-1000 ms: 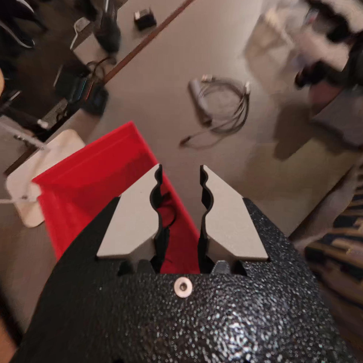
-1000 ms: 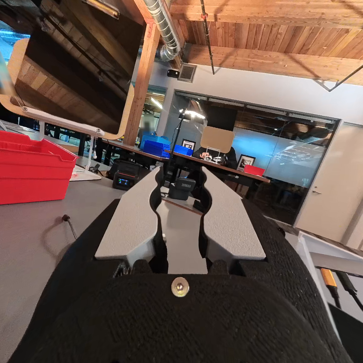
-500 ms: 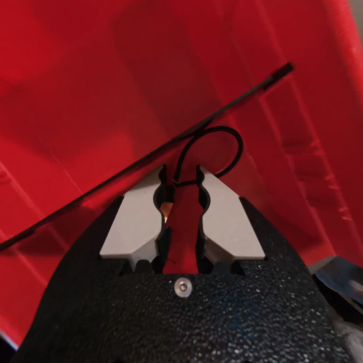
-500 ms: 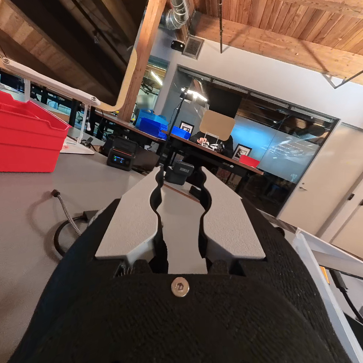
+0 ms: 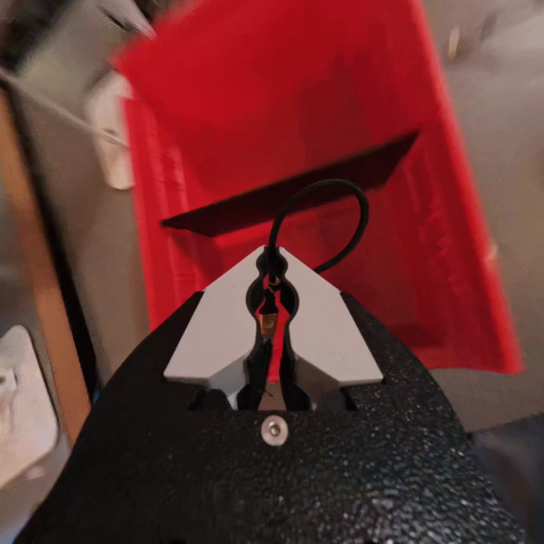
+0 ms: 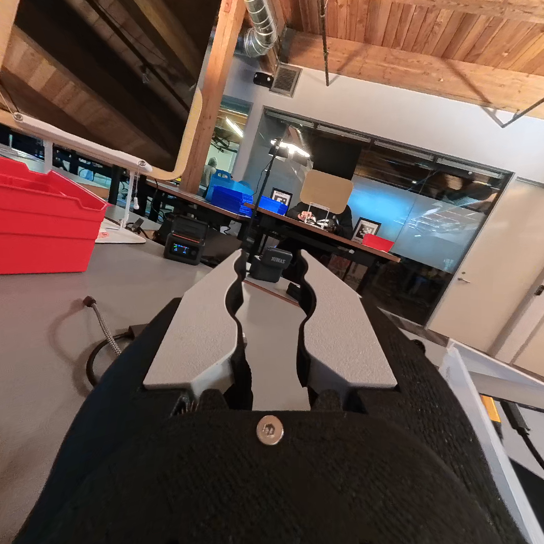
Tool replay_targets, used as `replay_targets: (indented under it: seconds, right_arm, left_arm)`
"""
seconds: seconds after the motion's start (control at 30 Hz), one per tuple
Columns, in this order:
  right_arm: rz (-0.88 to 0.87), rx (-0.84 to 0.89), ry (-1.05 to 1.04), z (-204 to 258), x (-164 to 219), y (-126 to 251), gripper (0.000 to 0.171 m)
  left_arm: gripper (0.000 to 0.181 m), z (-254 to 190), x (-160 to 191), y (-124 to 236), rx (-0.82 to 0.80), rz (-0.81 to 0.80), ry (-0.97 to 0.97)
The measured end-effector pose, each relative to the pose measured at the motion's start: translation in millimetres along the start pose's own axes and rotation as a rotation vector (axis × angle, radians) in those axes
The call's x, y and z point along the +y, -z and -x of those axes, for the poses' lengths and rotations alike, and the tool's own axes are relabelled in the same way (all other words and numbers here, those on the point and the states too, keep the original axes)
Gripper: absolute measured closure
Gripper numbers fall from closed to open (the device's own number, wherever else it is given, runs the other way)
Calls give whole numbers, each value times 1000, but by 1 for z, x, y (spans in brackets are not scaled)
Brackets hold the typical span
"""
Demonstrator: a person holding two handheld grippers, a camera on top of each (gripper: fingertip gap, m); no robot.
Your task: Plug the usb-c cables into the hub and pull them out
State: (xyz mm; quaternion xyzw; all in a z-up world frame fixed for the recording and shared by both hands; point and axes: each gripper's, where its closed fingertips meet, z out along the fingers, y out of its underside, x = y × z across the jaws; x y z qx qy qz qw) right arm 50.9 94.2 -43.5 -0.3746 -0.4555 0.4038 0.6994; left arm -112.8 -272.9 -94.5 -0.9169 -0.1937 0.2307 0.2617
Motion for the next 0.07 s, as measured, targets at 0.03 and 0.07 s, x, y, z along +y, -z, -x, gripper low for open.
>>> replay_targets:
  seconds: [0.03,0.07]
  right_arm:
    - [0,4,-9,-1,0,0,139]
    - [4,5,-22,-2,1,0,139]
  left_arm:
    - [181,-3,-17,20,-18,-111,75]
    - [181,-8,-35,40,-46,-209,107]
